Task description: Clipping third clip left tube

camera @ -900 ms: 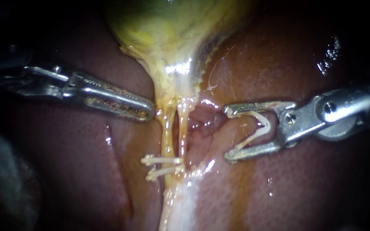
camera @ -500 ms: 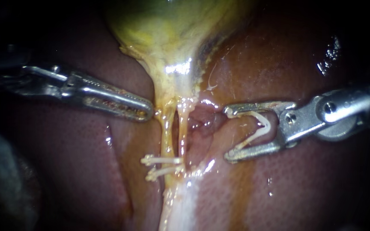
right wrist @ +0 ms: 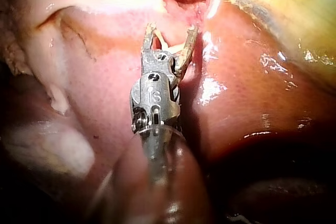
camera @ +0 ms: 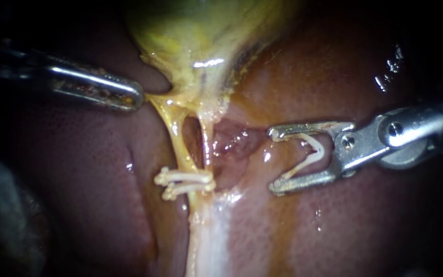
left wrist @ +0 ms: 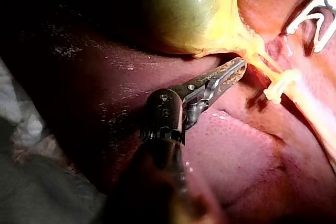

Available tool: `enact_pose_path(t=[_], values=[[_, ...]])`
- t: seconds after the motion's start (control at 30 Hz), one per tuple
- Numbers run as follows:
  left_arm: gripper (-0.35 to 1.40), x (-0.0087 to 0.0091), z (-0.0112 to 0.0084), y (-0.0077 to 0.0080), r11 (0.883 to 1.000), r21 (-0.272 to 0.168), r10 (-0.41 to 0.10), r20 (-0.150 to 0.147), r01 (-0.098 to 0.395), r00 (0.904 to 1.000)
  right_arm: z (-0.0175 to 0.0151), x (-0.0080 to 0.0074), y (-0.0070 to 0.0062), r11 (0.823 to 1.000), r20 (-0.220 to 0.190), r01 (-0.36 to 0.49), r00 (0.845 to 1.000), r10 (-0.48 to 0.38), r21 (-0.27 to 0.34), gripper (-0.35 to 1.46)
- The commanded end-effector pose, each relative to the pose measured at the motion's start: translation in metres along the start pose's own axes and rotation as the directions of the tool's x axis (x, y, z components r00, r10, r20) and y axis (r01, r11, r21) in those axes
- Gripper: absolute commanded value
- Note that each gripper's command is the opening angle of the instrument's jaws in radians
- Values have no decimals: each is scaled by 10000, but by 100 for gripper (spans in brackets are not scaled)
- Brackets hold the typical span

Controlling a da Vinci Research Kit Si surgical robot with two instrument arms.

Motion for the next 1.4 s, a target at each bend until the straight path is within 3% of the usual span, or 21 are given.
enact_pose_path(t=[0.03, 0.37, 0.6, 0.87, 1.03, 1.4], values=[[-35, 1, -2, 2, 10000, 0, -33, -79, 33, 10000, 0, 0, 0, 10000, 2, 0, 10000, 0, 0, 50], [-35, -3, 3, 4, 10000, 61, -23, -97, 24, 10000, 8, 9, -4, 10000, -233, 35, 9997, -36, -23, 50], [-35, -6, 9, 4, 9999, 139, -11, -122, 12, 9999, 28, 30, -11, 9942, -753, -1070, 9914, 1073, 72, 50], [-35, -6, 10, 4, 9999, 122, -10, -116, 11, 9999, 56, 55, -13, 9659, -1331, -2572, 9568, 2586, 283, 50], [-35, -7, 11, 4, 9999, 127, -7, -117, 9, 9999, 70, 66, -12, 9555, -1516, -2918, 9434, 2949, 430, 50], [-35, -7, 11, 4, 9999, 105, -8, -109, 9, 9999, 91, 66, 1, 9129, -1689, -4030, 8972, 4079, 639, 49]])
